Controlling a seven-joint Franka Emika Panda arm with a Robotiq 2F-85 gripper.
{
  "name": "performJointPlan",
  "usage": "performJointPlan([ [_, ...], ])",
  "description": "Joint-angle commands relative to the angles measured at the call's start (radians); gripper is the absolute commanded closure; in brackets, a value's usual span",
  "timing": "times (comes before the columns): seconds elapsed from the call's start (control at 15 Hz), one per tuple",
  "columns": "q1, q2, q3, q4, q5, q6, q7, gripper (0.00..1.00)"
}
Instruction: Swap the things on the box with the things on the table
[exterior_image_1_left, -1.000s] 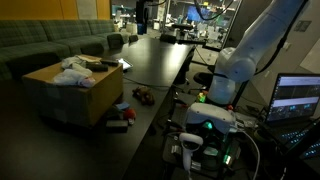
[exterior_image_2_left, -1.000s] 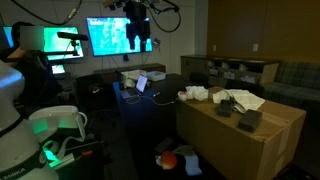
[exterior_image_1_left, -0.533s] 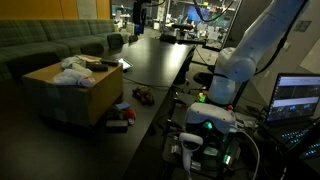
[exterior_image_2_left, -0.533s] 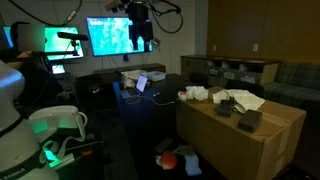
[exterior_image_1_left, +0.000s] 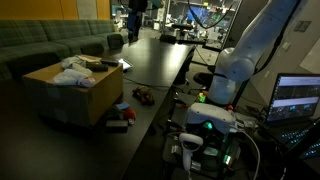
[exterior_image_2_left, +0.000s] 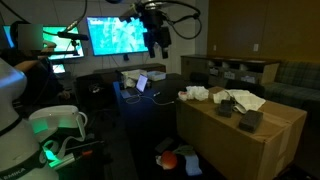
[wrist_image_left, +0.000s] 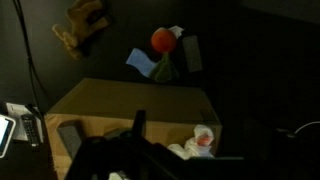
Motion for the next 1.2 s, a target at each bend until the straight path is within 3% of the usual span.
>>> performJointPlan([
  [0.0, -0.064, 0.178, -0.060, 0.039, -0.059, 0.173, -0.068, 0.00],
  [0.2, -0.117, 0.348, -0.117, 0.085, -0.092, 0.361, -0.131, 0.00],
  [0.53, -0.182, 0.628, -0.143, 0.225, -0.094, 0.626, -0.195, 0.00],
  [1.13, -0.232, 0.888, -0.100, 0.490, -0.090, 0.702, -0.268, 0.00],
])
